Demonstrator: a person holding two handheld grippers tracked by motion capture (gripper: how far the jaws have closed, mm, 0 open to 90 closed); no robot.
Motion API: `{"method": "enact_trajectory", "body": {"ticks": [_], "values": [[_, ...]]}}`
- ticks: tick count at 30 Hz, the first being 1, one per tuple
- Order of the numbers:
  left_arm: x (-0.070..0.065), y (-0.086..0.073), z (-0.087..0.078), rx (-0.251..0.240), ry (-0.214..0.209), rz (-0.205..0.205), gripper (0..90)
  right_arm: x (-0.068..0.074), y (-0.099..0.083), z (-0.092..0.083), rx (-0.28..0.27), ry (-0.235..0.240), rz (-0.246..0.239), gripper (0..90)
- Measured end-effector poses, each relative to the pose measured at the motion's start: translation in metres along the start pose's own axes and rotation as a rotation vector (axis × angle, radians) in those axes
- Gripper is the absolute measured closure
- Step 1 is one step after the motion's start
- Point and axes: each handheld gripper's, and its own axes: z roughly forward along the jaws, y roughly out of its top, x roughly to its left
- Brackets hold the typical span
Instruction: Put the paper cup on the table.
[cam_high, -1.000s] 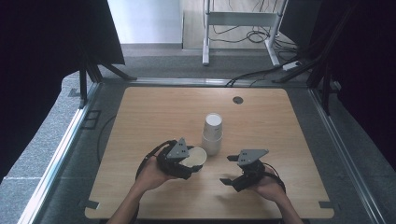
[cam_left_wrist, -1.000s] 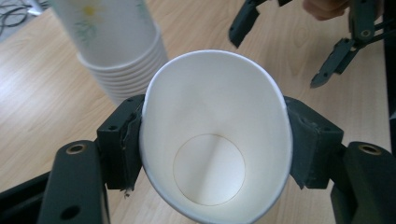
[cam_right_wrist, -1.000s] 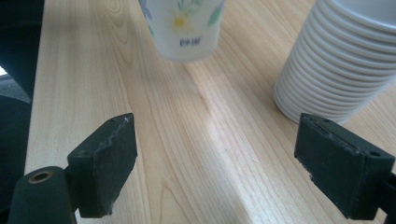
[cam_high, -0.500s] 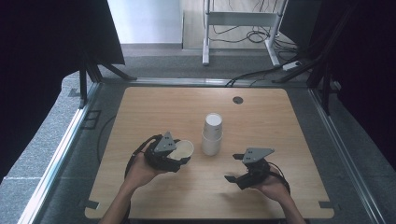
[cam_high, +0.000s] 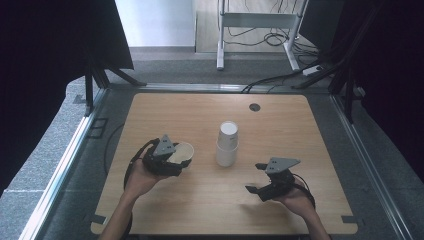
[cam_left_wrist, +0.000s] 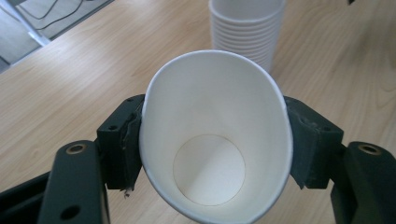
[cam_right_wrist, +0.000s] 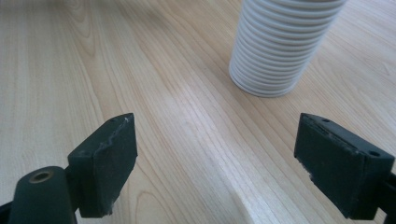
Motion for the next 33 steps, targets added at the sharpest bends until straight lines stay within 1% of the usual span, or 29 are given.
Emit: {"method": "enact_trajectory", "body": {"ticks": [7, 10, 13, 15, 18, 23, 27, 33], "values": [[0.013, -0.007, 0.001, 0.009, 0.055, -0.026, 29.9, -0.004, -0.005, -0.001, 0.001, -0.020, 0.024, 12.0], [0.018, -0.011, 0.004, 0.015, 0.074, -0.039, 29.8, -0.005, -0.006, -0.002, 0.002, -0.025, 0.038, 8.4], [0.023, -0.014, 0.009, 0.019, 0.080, -0.058, 29.7, -0.007, -0.008, -0.001, 0.011, -0.032, 0.052, 5.5], [0.026, -0.015, 0.013, 0.021, 0.086, -0.067, 29.4, -0.008, -0.010, 0.000, 0.021, -0.037, 0.056, 1.8], [0.030, -0.018, 0.019, 0.016, 0.093, -0.095, 28.9, -0.009, -0.012, 0.003, 0.038, -0.033, 0.065, 0.0], [0.036, -0.023, 0.029, 0.023, 0.112, -0.133, 28.3, -0.011, -0.015, 0.005, 0.055, -0.035, 0.070, 0.0], [0.039, -0.028, 0.035, 0.016, 0.128, -0.160, 27.9, -0.011, -0.016, 0.006, 0.060, -0.035, 0.071, 0.0], [0.040, -0.033, 0.045, 0.016, 0.147, -0.171, 27.0, -0.012, -0.018, 0.008, 0.072, -0.035, 0.071, 0.0]]}}
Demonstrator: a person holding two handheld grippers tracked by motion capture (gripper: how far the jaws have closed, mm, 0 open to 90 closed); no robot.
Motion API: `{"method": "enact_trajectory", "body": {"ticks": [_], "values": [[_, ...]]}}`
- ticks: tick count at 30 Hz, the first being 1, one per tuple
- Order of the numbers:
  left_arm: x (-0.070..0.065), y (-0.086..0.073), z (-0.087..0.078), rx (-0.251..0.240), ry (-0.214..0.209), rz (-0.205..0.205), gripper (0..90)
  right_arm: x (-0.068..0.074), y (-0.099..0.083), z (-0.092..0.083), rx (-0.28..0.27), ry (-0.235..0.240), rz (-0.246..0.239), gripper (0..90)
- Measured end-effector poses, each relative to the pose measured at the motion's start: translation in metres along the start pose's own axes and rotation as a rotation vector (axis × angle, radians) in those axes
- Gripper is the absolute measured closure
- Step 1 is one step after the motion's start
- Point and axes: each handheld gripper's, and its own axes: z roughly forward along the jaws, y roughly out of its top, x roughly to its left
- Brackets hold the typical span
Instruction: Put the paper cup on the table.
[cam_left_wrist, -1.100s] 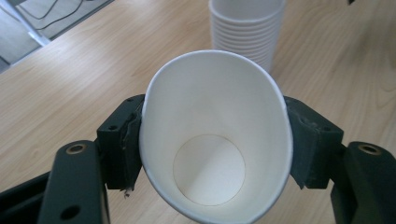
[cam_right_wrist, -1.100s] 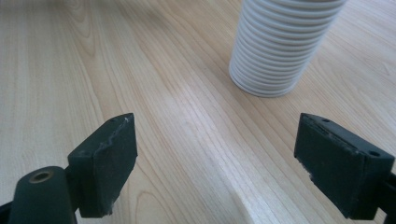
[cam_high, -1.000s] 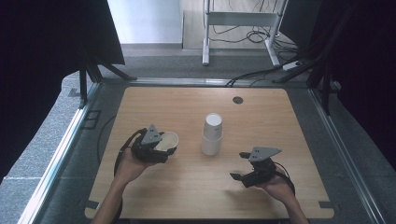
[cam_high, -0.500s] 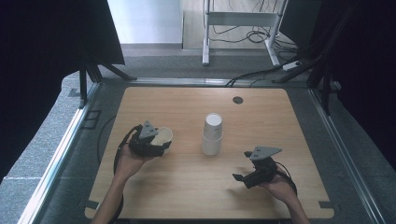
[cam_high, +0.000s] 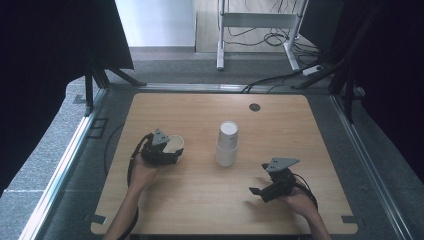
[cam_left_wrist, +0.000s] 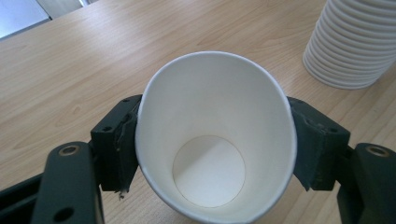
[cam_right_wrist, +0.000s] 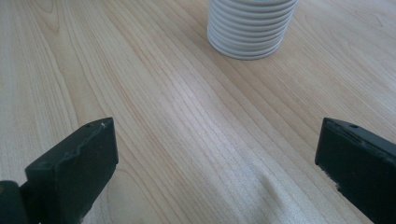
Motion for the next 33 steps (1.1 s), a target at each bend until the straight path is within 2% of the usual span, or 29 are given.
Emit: {"method": "enact_trajectory", "body": {"ticks": [5, 13, 18, 21, 27, 33], "values": [[-0.001, -0.004, 0.006, 0.001, 0.011, -0.011, 26.6, 0.000, -0.001, 0.001, 0.005, -0.001, -0.004, 0.0], [-0.002, -0.004, 0.008, 0.003, 0.004, -0.025, 24.0, 0.000, -0.001, 0.002, 0.012, 0.000, -0.008, 0.6], [-0.004, -0.001, 0.009, 0.013, -0.014, -0.026, 14.4, 0.000, -0.001, 0.002, 0.013, 0.001, -0.010, 0.9], [-0.005, 0.001, 0.007, 0.000, -0.024, -0.047, 10.5, 0.000, -0.001, 0.001, 0.015, 0.000, -0.011, 1.0], [-0.006, 0.008, -0.005, -0.021, -0.057, -0.045, 3.3, 0.000, -0.001, 0.001, 0.012, -0.004, -0.012, 1.4], [-0.011, 0.015, -0.018, -0.044, -0.039, -0.027, 0.0, 0.000, -0.001, 0.000, 0.011, -0.008, -0.013, 1.6]]}}
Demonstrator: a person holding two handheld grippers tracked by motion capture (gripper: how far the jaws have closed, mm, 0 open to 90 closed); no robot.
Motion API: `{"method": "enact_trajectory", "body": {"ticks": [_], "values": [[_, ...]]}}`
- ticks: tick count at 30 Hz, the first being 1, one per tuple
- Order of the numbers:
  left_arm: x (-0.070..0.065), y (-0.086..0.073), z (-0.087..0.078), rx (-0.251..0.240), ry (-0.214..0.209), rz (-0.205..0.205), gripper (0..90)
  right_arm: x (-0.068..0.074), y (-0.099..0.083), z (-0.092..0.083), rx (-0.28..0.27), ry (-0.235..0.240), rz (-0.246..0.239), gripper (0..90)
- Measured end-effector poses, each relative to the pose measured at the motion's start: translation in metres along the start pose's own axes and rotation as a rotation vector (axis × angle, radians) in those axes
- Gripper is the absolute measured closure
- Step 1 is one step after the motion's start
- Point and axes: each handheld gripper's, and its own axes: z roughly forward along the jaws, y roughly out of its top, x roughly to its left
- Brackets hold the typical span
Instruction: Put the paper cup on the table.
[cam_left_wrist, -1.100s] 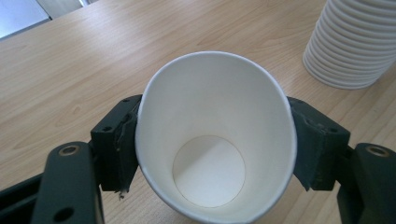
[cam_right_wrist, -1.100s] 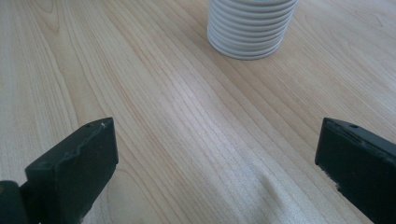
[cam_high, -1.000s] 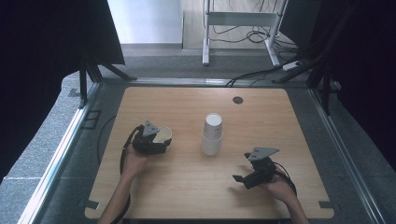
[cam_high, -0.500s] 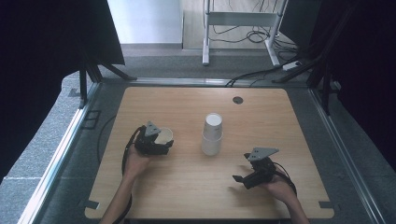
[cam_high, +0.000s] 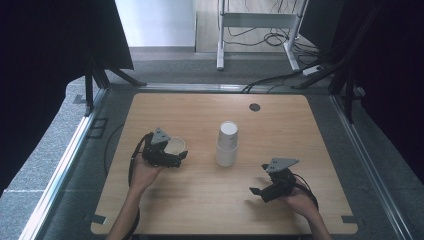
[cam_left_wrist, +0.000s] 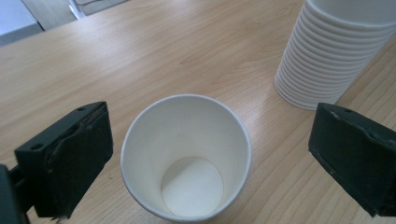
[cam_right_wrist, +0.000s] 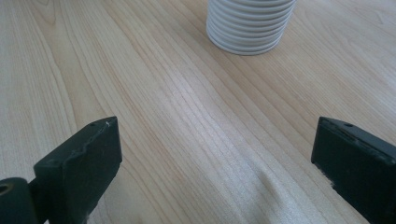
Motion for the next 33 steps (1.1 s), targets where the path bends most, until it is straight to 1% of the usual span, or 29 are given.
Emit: {"method": "enact_trajectory", "body": {"ticks": [2, 9, 10, 14, 16, 17, 18, 21, 25, 26, 31, 33], "values": [[-0.003, 0.002, -0.004, -0.004, 0.016, 0.011, 0.0, 0.000, 0.000, -0.001, -0.002, 0.001, -0.003, 1.7], [-0.014, 0.005, -0.023, -0.034, 0.029, 0.039, 0.0, -0.001, 0.001, -0.005, -0.014, -0.008, 0.003, 1.7], [-0.016, 0.004, -0.027, -0.038, 0.029, 0.048, 0.0, -0.001, 0.001, -0.005, -0.015, -0.009, 0.004, 1.7], [-0.024, -0.001, -0.035, -0.047, 0.018, 0.061, 0.0, -0.002, 0.000, -0.008, -0.021, -0.014, 0.008, 1.7], [-0.029, -0.005, -0.038, -0.046, 0.015, 0.067, 0.0, -0.003, 0.000, -0.009, -0.023, -0.018, 0.011, 1.7], [-0.030, -0.007, -0.040, -0.038, 0.014, 0.078, 0.0, -0.004, 0.000, -0.010, -0.022, -0.019, 0.011, 1.7], [-0.031, -0.010, -0.042, -0.037, 0.016, 0.081, 0.0, -0.004, 0.000, -0.010, -0.025, -0.021, 0.013, 1.7], [-0.032, -0.019, -0.046, -0.037, 0.010, 0.069, 0.0, -0.005, -0.001, -0.013, -0.030, -0.026, 0.018, 1.7], [-0.031, -0.033, -0.049, -0.048, -0.007, 0.025, 0.0, -0.007, -0.002, -0.016, -0.038, -0.036, 0.026, 1.7], [-0.031, -0.036, -0.050, -0.048, -0.010, 0.020, 0.0, -0.008, -0.003, -0.017, -0.038, -0.038, 0.029, 1.7], [-0.031, -0.053, -0.047, -0.027, -0.019, -0.008, 0.0, -0.010, -0.005, -0.018, -0.036, -0.051, 0.038, 1.8], [-0.031, -0.057, -0.045, -0.009, -0.014, -0.005, 0.0, -0.011, -0.006, -0.018, -0.029, -0.059, 0.037, 1.8]]}}
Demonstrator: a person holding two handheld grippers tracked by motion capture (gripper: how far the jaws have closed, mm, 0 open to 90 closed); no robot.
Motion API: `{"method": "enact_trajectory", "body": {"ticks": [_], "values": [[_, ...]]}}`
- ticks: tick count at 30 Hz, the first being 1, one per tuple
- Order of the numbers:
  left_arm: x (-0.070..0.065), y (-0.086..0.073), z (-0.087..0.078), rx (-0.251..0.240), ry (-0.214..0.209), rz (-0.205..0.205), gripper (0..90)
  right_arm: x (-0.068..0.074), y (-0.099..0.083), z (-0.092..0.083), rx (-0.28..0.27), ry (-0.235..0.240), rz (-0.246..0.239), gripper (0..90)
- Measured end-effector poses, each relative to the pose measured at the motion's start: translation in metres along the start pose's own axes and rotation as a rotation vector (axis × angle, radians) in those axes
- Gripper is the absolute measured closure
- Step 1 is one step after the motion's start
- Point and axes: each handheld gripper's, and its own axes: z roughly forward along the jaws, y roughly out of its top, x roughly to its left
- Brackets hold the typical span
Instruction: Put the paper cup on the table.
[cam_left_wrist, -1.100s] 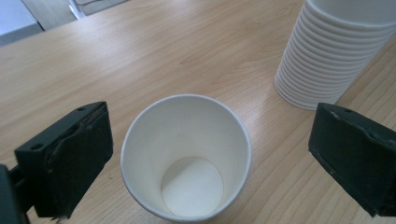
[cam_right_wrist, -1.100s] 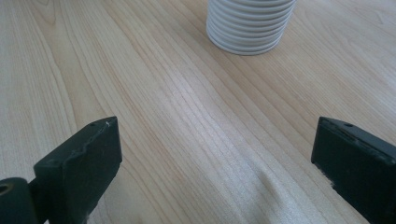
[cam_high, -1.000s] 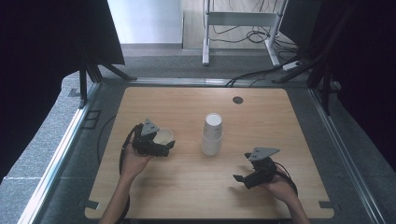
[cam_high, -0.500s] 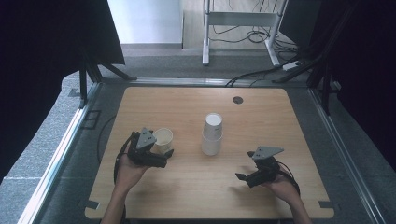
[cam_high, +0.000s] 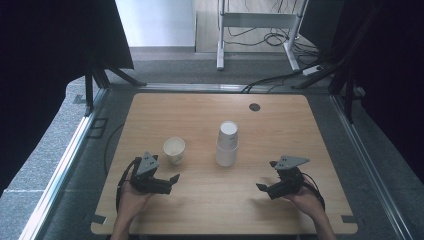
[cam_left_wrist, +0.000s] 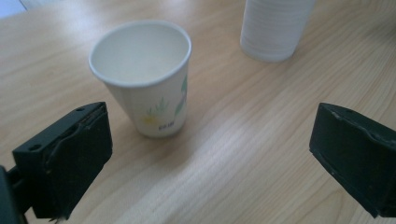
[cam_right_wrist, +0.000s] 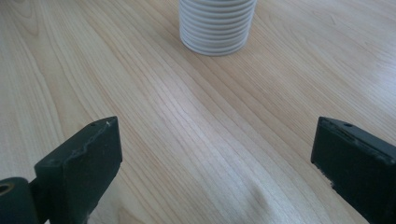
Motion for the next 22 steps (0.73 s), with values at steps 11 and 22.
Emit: {"method": "enact_trajectory", "body": {"ticks": [11, 22], "values": [[-0.002, -0.027, 0.019, 0.084, -0.008, -0.025, 0.0, -0.009, -0.010, 0.004, 0.026, -0.034, 0.014, 1.8], [-0.005, -0.037, 0.033, 0.157, -0.005, -0.016, 0.0, -0.014, -0.022, 0.017, 0.078, -0.032, 0.025, 2.0]]}}
